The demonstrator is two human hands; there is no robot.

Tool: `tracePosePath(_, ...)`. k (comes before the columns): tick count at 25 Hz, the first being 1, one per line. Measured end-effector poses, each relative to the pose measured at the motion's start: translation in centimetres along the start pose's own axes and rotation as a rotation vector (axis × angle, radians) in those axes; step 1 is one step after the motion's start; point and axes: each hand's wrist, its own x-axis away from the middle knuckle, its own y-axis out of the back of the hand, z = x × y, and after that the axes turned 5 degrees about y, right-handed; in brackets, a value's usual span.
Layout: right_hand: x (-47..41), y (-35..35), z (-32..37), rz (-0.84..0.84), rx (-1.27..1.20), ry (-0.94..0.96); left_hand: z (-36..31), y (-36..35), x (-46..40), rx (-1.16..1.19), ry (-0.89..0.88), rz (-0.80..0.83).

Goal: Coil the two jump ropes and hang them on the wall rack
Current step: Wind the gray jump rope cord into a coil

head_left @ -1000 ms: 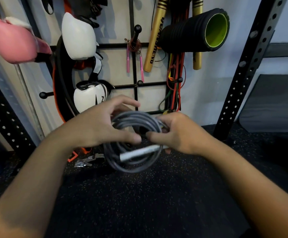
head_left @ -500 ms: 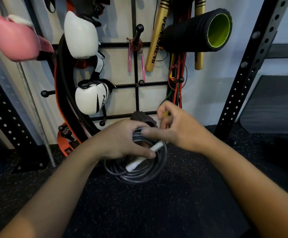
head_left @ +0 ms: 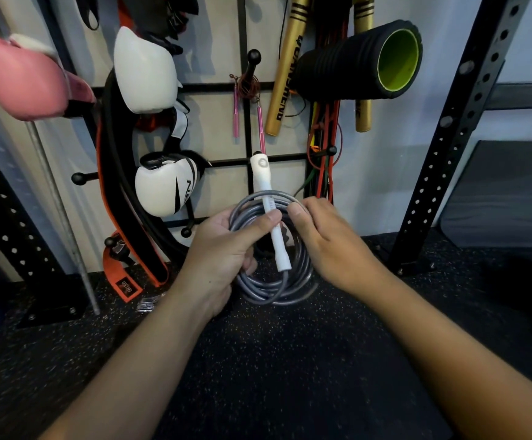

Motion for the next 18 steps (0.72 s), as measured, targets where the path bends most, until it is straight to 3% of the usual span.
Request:
tracePosePath(4, 0.5, -0.6, 0.1, 0.085, 0.066, 0.046, -0.1, 0.2, 0.1, -0.009, 0.000, -0.052)
tracePosePath(10, 0.8, -0.5, 0.5, 0.201, -0.288, 0.000, -2.1, 1.1, 0.5, -0.152, 0.022, 0.080)
tracePosePath(12, 0.7, -0.7, 0.5, 0.224, -0.386, -0.043, -2.9, 1.4, 0.7, -0.308, 0.030, 0.140)
tracePosePath(14, 0.9, -1.2, 0.7, 0.202, -0.431, -0.079, -3.2, 1.4, 0.9, -0.481, 0.005, 0.138)
tracePosePath(18, 0.8, -1.6, 1.2, 0.117, -0.391, -0.067, -3.1, 1.4, 0.8, -0.483, -0.061, 0.114)
